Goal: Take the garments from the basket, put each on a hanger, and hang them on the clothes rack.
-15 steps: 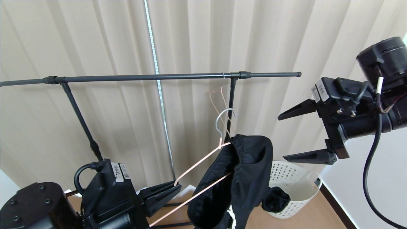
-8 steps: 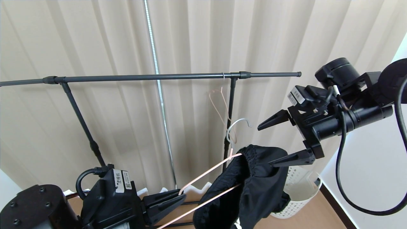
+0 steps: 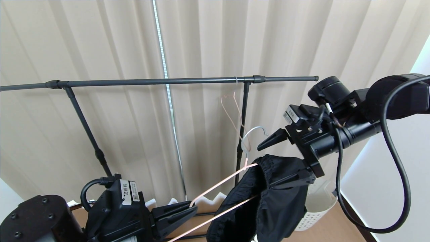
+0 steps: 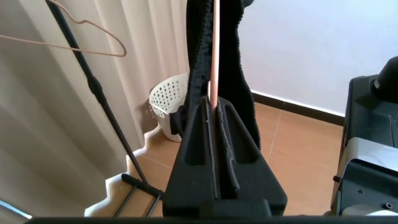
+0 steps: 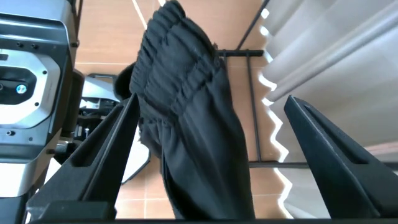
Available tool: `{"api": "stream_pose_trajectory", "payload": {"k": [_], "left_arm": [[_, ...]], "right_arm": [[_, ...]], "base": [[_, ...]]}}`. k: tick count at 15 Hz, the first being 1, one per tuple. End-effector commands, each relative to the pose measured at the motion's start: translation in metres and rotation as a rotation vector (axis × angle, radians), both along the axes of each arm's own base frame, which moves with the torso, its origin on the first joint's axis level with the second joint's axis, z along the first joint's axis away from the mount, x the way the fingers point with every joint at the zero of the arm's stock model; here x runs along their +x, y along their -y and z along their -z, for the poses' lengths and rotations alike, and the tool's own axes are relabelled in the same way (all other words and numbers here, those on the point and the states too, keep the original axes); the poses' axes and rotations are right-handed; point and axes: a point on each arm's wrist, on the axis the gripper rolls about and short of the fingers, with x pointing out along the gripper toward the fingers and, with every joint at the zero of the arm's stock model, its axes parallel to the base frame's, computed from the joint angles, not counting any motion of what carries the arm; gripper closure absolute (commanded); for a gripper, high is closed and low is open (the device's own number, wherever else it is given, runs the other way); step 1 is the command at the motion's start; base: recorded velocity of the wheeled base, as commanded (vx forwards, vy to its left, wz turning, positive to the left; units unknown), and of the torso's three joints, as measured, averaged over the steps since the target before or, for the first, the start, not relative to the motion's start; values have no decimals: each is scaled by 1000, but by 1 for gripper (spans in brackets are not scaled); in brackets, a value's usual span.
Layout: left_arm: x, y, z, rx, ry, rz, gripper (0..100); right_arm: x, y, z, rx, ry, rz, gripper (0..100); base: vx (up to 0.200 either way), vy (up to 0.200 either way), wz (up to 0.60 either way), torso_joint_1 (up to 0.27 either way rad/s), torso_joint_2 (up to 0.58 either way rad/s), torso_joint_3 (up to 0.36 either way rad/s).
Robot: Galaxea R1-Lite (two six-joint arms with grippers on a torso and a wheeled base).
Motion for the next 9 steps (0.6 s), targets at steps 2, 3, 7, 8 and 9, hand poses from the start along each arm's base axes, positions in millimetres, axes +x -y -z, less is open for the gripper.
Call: {"api": "stream_pose_trajectory", "payload": {"k": [2,3,7,8,9], "left_arm": [[-1,0,0,1,-2,1,100],[-1,0,0,0,0,1,100],[-1,1,-1,-3,3,7,100],[-1,1,0,-1,1,7,100],[-1,1,0,0,0,7,100]], "right_arm": [[5,-12,9,-6,-30,-23,0],[6,-14,11,-4,-42,-22,0],[10,-16,16,-8,-55,-20,0],[10,-16,16,-8,-60,-17,0],[10,-16,16,-9,-63,-16,100]], "base": [[0,0,0,0,0,0],[0,0,0,0,0,0],[0,0,0,0,0,0],[0,0,0,0,0,0],[0,0,0,0,0,0]]}}
